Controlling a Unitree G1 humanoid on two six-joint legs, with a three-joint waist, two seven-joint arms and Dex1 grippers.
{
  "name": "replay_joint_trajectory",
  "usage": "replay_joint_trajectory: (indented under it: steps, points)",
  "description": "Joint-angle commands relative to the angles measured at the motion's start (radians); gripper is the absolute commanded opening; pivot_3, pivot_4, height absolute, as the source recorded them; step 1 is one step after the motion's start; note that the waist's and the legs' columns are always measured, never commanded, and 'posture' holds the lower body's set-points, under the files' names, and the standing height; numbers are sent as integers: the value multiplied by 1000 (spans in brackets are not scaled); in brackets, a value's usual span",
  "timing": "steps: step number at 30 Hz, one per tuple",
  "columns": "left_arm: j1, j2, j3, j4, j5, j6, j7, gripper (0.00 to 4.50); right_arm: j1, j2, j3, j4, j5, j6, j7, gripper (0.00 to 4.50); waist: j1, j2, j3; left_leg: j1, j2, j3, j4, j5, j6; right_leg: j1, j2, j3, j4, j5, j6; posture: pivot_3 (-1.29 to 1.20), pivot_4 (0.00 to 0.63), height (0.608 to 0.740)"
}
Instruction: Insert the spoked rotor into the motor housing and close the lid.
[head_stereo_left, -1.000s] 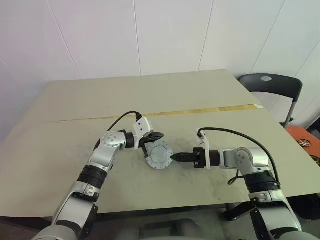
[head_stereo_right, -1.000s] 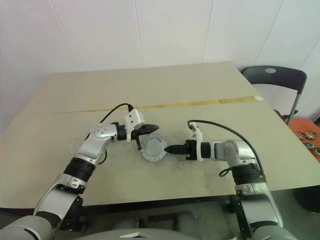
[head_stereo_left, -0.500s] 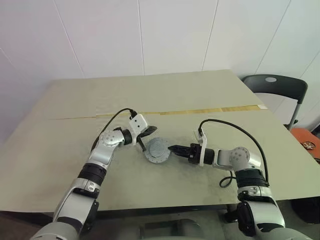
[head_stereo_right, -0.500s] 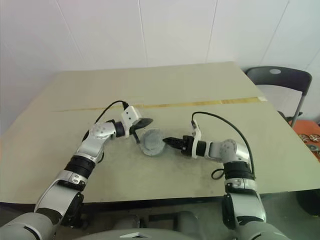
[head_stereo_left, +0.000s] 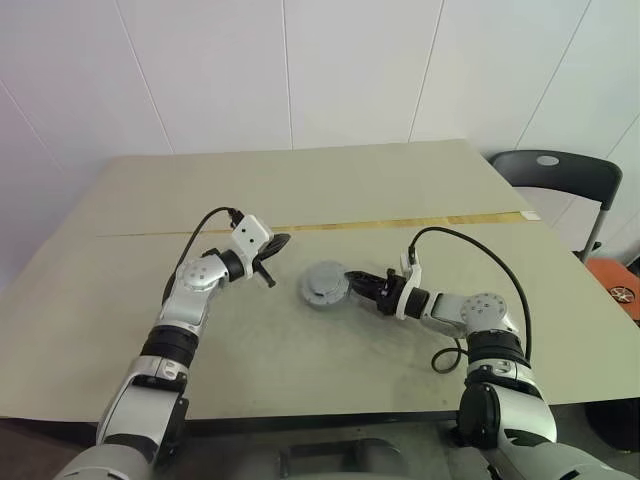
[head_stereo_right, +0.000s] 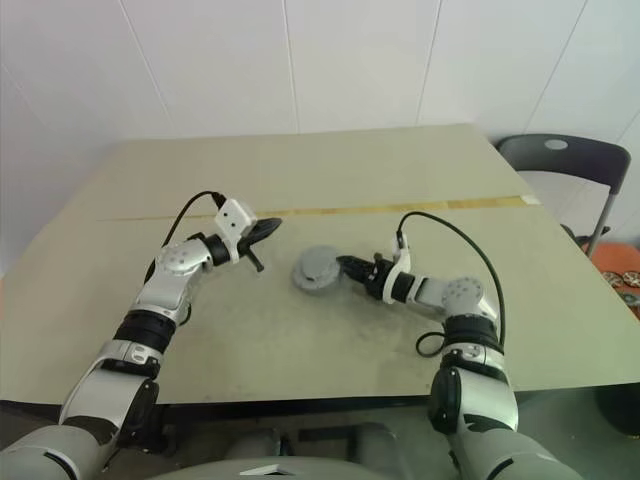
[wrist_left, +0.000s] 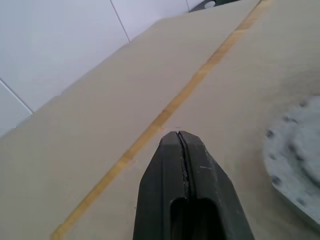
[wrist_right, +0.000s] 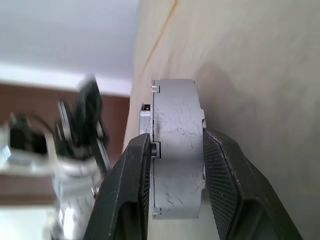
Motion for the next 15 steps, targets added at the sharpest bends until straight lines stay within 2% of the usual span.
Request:
replay_joint_trajectory:
  steps: [1, 6, 9, 15]
  points:
    - [-1, 6, 28, -65, -35, 18, -14, 0, -65, 7, -102, 50, 44, -89, -78, 1220, 0, 0, 0, 0, 0, 0, 0, 0, 0, 0, 0, 0, 0, 0, 0, 0, 0, 740]
    - [12, -7, 53, -64, -60, 83, 16, 0, -94, 27, -149, 103, 47, -160, -137, 1220, -1, 0, 0, 0, 0, 0, 0, 0, 0, 0, 0, 2, 0, 0, 0, 0, 0, 740]
    - [27, -26, 80, -61, -99, 124, 22, 627, -109, 50, -176, 130, 66, -216, -145, 1220, -3, 0, 0, 0, 0, 1, 0, 0, 0, 0, 0, 2, 0, 0, 0, 0, 0, 740]
    - [70, -125, 177, -119, -262, 267, 34, 2537, -175, 103, -204, 204, 75, -341, -132, 1220, -22, 0, 2, 1, 0, 2, 0, 0, 0, -1, 1, 4, 2, -1, 2, 0, 0, 740]
